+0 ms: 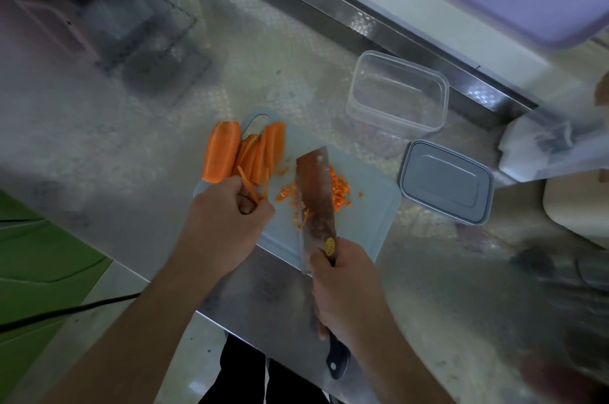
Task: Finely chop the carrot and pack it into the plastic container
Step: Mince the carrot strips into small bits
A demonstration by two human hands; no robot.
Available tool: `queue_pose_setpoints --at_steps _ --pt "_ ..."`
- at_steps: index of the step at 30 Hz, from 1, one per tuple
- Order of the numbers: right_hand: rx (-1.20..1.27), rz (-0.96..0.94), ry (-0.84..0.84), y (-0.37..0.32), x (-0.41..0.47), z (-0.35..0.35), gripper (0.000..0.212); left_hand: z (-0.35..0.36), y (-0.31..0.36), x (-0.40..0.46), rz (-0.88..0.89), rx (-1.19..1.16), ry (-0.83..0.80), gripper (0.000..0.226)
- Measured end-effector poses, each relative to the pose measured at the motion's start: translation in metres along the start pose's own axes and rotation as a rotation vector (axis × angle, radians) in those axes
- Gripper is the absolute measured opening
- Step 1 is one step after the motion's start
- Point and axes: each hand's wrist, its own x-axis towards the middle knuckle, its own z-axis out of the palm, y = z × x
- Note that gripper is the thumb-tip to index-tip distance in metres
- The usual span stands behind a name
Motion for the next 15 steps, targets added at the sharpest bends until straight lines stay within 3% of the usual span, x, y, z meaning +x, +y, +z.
queue_pose_setpoints --at_steps 5,12,15 --pt "0.058 0.002 0.02 -0.001 0.0 -0.014 0.026 0.001 0.002 0.002 0.013 0.001 0.025 0.009" --pt "0.129 0.0 -0.082 -0.007 -0.007 0.021 0.025 -0.004 -0.001 0.002 0.044 0.013 0.054 0.009" --pt "0.111 0.028 -0.051 -0.002 -0.007 0.028 0.023 -0.005 -0.002 0.003 0.047 -0.002 0.028 0.008"
